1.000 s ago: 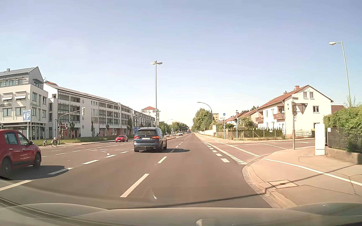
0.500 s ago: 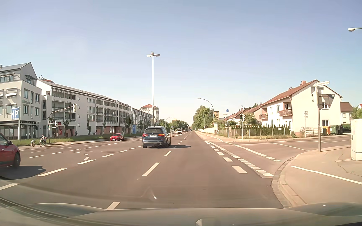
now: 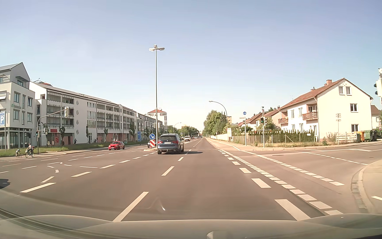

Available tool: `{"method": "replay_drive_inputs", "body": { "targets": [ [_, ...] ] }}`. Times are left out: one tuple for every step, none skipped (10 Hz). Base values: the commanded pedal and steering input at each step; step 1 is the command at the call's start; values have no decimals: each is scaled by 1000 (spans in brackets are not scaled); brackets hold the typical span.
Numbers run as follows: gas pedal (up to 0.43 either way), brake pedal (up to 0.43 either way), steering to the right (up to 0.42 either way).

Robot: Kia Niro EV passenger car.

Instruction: Follow the waypoints while adhering to traffic rules and regulations

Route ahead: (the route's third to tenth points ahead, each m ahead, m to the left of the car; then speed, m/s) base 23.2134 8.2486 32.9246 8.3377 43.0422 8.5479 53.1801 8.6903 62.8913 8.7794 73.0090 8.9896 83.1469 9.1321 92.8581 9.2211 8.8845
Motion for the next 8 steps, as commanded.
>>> {"method": "replay_drive_inputs", "body": {
  "targets": [
    [319,0,-5],
    [319,0,-5],
    [319,0,-4],
    [319,0,-4],
    [319,0,-4],
    [319,0,-4],
    [319,0,-4],
    [319,0,-4]
  ]
}}
